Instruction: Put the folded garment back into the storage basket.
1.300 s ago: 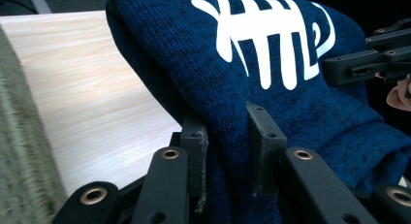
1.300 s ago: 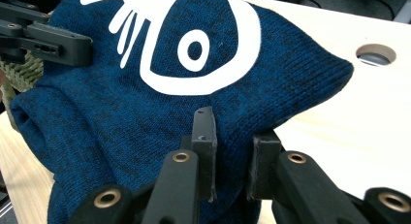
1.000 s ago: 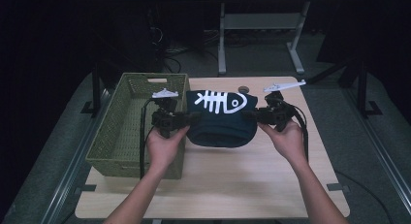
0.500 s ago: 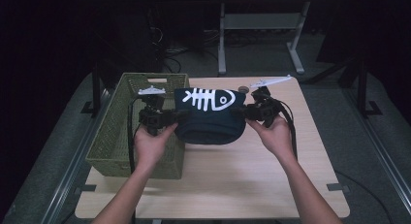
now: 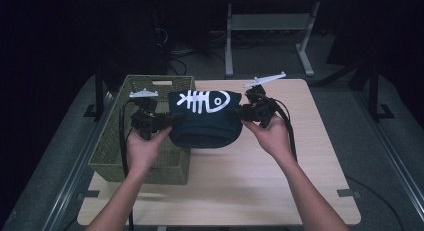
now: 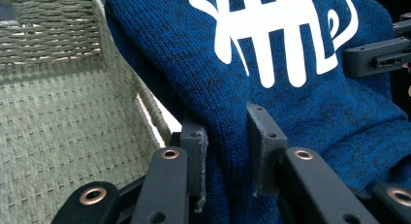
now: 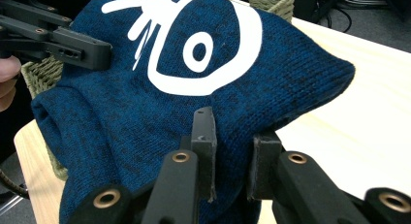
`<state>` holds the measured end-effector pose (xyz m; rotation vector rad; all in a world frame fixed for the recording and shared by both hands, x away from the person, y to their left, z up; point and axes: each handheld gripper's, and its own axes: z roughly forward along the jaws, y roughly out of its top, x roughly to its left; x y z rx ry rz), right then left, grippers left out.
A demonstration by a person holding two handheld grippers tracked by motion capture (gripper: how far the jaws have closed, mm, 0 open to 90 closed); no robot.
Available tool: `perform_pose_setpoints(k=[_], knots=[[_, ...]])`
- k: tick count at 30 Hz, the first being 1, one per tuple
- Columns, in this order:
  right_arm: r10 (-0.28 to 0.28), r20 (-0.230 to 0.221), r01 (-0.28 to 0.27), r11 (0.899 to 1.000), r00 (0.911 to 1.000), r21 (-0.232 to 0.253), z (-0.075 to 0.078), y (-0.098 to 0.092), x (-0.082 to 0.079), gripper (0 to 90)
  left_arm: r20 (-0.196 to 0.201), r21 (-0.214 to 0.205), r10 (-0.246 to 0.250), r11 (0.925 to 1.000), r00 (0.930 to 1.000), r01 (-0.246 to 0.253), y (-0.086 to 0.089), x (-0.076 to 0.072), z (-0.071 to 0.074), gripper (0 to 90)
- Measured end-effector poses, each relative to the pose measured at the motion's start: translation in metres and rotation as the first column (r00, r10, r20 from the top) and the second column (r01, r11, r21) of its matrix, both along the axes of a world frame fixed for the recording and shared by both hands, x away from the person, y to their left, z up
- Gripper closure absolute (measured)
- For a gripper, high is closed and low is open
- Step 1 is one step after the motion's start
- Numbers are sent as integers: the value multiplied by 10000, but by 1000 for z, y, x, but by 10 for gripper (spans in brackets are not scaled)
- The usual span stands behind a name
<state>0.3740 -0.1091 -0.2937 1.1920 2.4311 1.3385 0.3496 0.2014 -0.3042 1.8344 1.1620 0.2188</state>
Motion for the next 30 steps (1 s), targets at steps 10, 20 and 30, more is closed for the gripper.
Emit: perform_pose_setpoints(k=[10,20,30], knots=[[209,38,-209,9997,9998,-83,4,17,4,765,-9,-66,109,9999,9999,-109,16,1,0,717],[369,45,-369,9993,9993,-103,7,32,8,763,-139,-96,49,9999,9999,-50,35,6,0,717],[568,82,-568,9984,9984,-20,8,56,14,762,-172,207,27,9998,9998,-23,59,10,3,716]])
